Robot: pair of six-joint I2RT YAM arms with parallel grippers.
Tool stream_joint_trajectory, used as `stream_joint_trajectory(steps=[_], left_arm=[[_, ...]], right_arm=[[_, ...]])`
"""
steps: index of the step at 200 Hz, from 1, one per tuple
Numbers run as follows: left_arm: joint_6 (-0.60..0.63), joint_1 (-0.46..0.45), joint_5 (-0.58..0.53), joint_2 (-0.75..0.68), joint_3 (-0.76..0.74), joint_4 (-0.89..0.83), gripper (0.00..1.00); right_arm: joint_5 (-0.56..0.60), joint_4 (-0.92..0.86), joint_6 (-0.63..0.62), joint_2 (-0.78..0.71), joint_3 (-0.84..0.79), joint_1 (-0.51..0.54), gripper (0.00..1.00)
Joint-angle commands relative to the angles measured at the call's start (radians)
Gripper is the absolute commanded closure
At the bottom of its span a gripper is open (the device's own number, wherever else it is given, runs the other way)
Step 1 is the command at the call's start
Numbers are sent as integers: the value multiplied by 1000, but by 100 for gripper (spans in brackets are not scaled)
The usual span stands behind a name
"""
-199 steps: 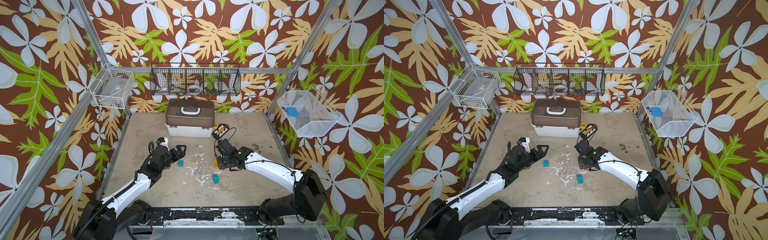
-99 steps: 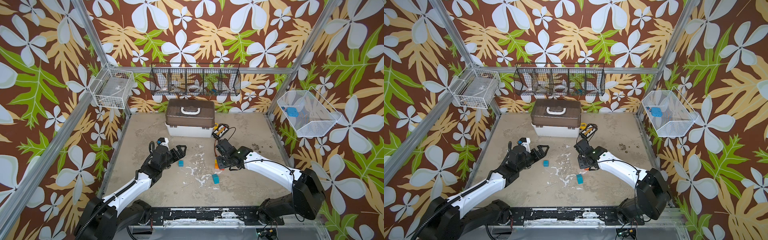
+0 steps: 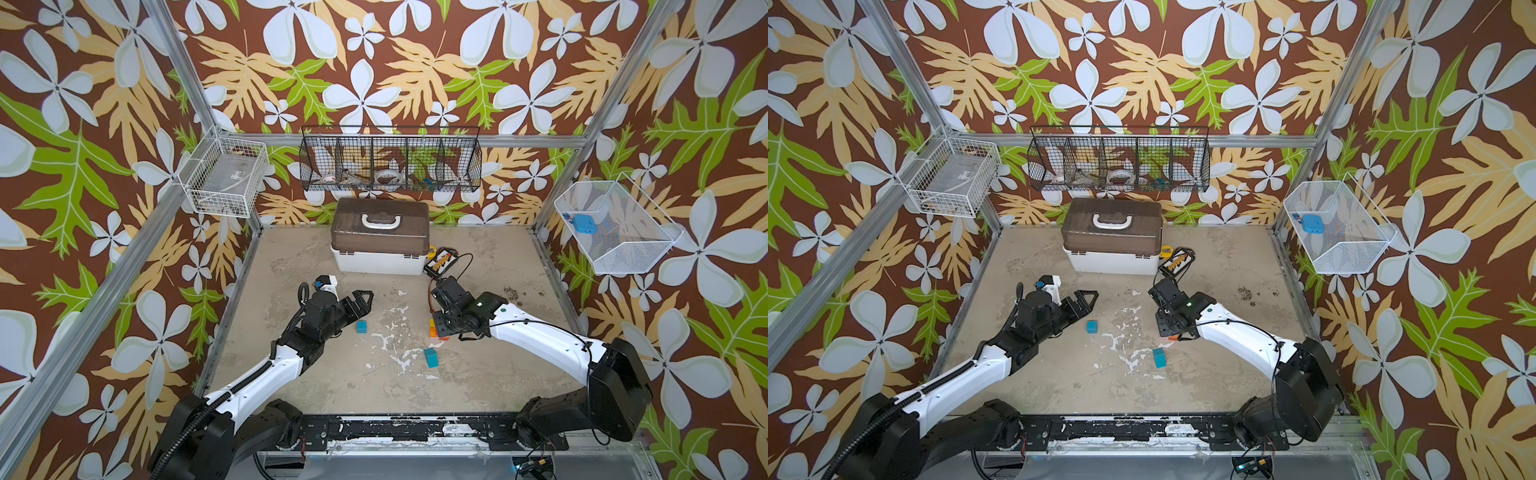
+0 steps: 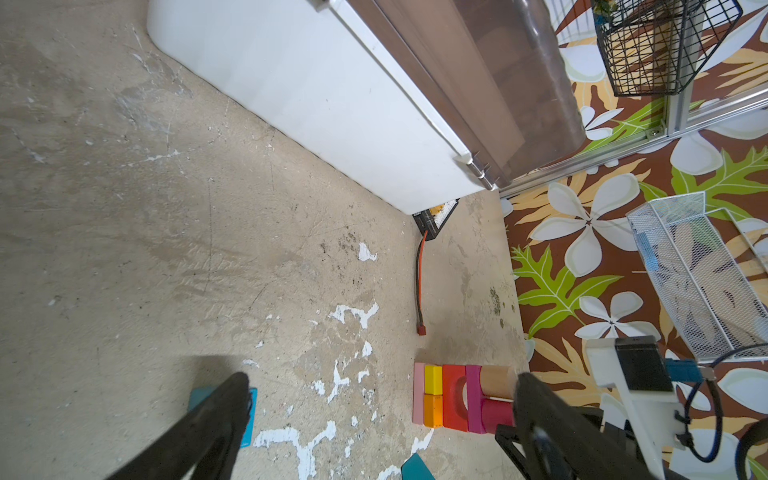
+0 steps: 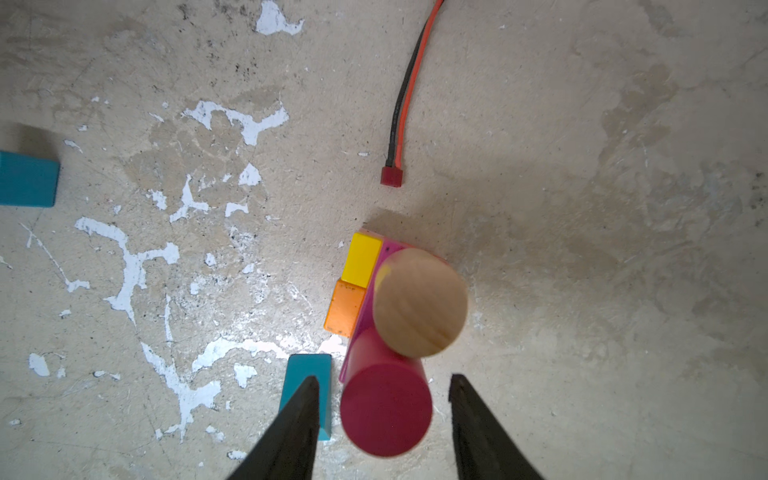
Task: Build the wood block tower
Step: 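Lower the pink cylinder beside the wooden cylinder and open the right gripper, then move the right gripper to the teal block and grasp it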
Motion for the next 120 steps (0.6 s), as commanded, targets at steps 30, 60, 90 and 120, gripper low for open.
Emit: stream_joint_trajectory(steps=[30, 60, 90, 120], left_arm=[[5, 1, -114, -35, -17, -22, 0], [-51, 12, -317, -99, -80, -52, 0], [-252, 56, -510, -127, -128, -163, 0], [-557, 79, -723, -146, -114, -439, 0]], right_arm=[[69, -71, 13, -101, 65, 2, 37], [58, -22, 10, -202, 82, 66, 24], [9, 105, 12, -222, 65, 213, 15], [-16, 217, 40, -86, 69, 333, 13]])
